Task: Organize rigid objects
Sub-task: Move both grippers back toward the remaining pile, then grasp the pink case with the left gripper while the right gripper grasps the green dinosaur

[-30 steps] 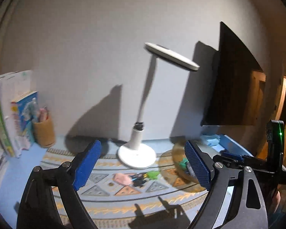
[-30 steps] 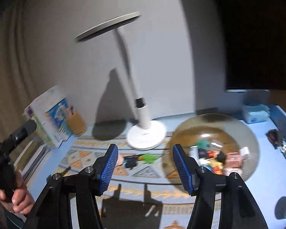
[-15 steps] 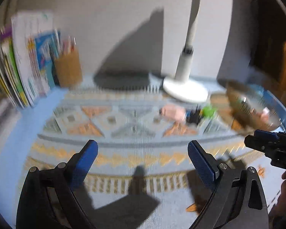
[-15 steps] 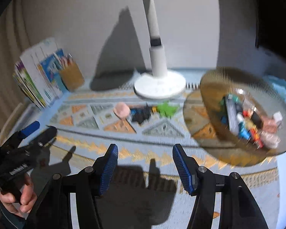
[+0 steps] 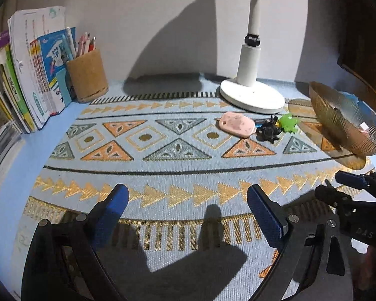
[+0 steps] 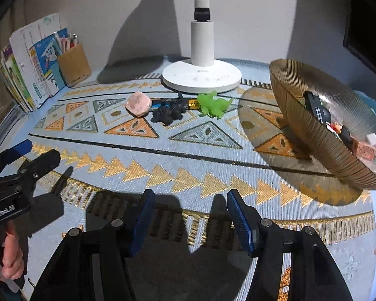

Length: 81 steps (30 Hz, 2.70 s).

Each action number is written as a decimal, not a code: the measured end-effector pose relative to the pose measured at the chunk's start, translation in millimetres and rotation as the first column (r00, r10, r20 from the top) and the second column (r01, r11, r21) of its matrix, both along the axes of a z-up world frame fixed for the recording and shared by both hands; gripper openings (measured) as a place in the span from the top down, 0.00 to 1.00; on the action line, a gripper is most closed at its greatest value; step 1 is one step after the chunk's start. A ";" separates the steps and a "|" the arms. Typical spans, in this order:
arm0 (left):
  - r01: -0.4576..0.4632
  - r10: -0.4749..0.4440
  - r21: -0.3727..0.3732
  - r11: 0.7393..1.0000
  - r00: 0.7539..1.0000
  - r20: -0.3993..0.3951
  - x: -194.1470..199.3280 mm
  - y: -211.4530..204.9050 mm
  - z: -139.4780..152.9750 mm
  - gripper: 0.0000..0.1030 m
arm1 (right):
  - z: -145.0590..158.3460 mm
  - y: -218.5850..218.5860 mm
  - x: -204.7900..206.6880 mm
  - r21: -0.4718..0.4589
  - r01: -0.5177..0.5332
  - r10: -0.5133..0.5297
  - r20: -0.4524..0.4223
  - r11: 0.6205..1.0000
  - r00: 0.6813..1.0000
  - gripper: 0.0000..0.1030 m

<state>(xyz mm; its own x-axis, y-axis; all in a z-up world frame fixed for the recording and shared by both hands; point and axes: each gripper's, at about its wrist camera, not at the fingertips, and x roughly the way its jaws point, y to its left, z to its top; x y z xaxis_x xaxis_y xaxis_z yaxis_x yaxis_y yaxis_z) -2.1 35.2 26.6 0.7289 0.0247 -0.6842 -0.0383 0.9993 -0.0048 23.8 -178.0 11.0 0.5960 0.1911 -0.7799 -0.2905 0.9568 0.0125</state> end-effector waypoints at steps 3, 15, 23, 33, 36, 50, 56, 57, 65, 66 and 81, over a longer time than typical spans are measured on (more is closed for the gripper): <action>0.000 0.000 -0.004 1.000 1.000 -0.012 1.4 1.5 -1.1 0.08 | -1.7 0.1 0.7 -0.010 0.004 -0.004 -0.003 1.000 1.000 0.44; 0.090 -0.095 -0.042 0.995 0.987 -0.130 76.7 -0.8 10.5 0.08 | 16.1 -16.1 48.0 0.184 0.057 -0.023 -0.182 0.981 0.983 0.44; 0.088 -0.108 -0.123 0.988 0.981 -0.159 150.8 -19.8 -8.8 0.08 | 13.0 -5.0 92.6 0.069 0.107 -0.101 -0.085 0.992 0.991 0.44; 0.177 -0.198 -0.113 0.978 0.958 -0.208 159.1 -34.8 -18.1 0.17 | -3.4 -9.0 130.6 0.114 0.194 -0.181 -0.116 0.974 0.977 0.44; 0.176 -0.182 -0.049 0.983 0.952 -0.247 151.7 -16.1 -18.1 0.23 | -3.2 -5.9 137.2 0.112 0.187 -0.175 -0.106 0.976 0.979 0.44; 0.317 -0.315 -0.024 0.948 0.924 -0.218 154.4 -13.6 -12.2 0.24 | -5.5 1.5 130.6 0.088 0.110 -0.103 -0.085 0.990 0.991 0.70; 0.398 -0.396 -0.028 0.917 0.898 -0.194 167.4 -22.1 -16.5 0.61 | 4.5 -9.4 105.5 0.115 0.060 -0.049 -0.094 0.992 0.994 0.70; 0.402 -0.401 -0.033 0.915 0.896 -0.190 166.2 -23.4 -16.2 0.61 | 6.4 -11.1 99.3 0.126 0.050 -0.037 -0.100 0.991 0.994 0.70; 0.393 -0.395 -0.043 0.918 0.909 -0.134 107.7 -28.7 9.2 0.64 | 16.6 -27.3 42.0 0.180 0.002 0.019 -0.116 0.984 0.993 0.70; 0.386 -0.389 -0.048 0.921 0.913 -0.121 93.1 -28.4 13.8 0.64 | 16.7 -28.9 33.1 0.180 -0.001 0.023 -0.120 0.984 0.993 0.70; 0.312 -0.324 -0.103 0.944 0.938 -0.126 26.9 -38.4 -9.1 0.64 | 0.2 -38.9 -22.5 0.131 -0.010 0.029 -0.143 0.991 0.989 0.65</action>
